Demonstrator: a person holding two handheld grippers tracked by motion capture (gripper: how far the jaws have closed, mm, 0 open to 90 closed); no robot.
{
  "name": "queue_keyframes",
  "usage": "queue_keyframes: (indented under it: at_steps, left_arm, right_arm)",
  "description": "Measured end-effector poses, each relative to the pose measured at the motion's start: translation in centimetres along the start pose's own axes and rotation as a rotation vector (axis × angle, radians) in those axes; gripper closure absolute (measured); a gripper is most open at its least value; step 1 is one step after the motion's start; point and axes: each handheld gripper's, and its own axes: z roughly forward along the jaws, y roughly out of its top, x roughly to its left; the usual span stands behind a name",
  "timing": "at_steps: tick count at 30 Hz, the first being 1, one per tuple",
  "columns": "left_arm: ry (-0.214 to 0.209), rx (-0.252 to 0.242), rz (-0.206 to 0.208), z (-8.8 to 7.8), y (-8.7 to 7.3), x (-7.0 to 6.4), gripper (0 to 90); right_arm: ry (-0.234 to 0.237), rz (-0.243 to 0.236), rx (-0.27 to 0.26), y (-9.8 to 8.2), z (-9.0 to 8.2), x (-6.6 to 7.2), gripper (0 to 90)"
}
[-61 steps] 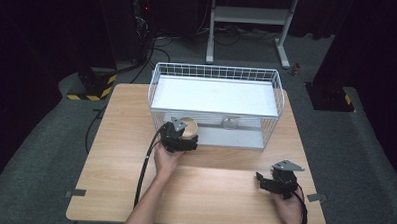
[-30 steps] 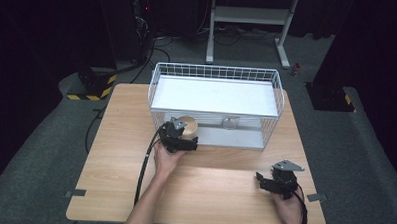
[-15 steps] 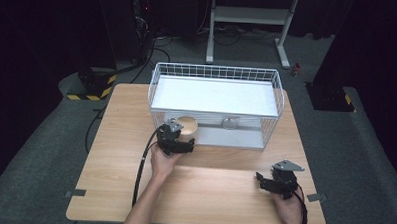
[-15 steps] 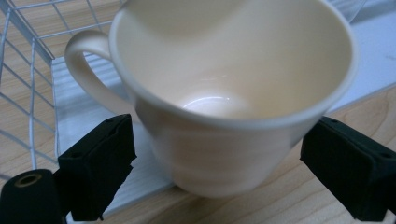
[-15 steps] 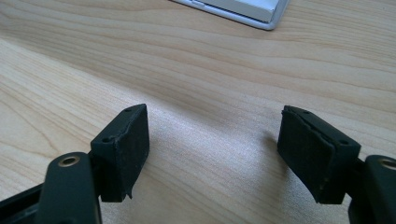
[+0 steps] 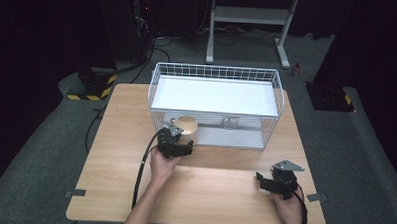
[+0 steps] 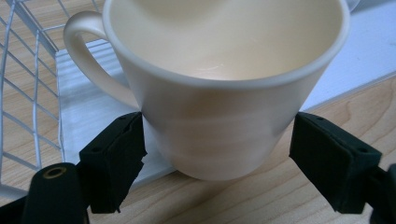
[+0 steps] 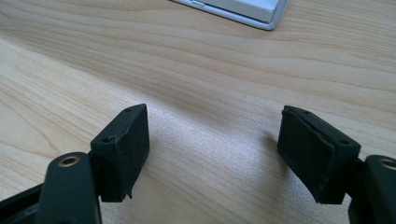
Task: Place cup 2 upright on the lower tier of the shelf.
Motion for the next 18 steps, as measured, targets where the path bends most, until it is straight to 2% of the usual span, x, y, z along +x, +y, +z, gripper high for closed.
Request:
queue_keyframes:
  at_steps: [4,5,10,16,18]
  left_arm:
    - [0.005,0.012,-0.009,0.11,0.02,-0.19,20.3]
    - [0.011,0.013,0.005,0.12,0.04,-0.16,21.3]
    - [0.016,0.021,0.007,0.12,0.06,-0.17,25.9]
    - [0.02,0.016,-0.027,0.44,0.29,-0.25,29.3]
    - [0.028,0.025,-0.009,0.56,0.51,-0.31,30.7]
  right_arm:
    - [0.0,0.0,0.0,0.0,0.0,0.0,25.0]
    - [0.0,0.0,0.0,0.0,0.0,0.0,25.0]
    - [0.0,0.0,0.0,0.0,0.0,0.01,25.0]
    - [0.001,0.001,0.0,-0.02,-0.02,0.02,24.9]
    - [0.0,0.001,0.0,-0.02,-0.02,0.02,24.9]
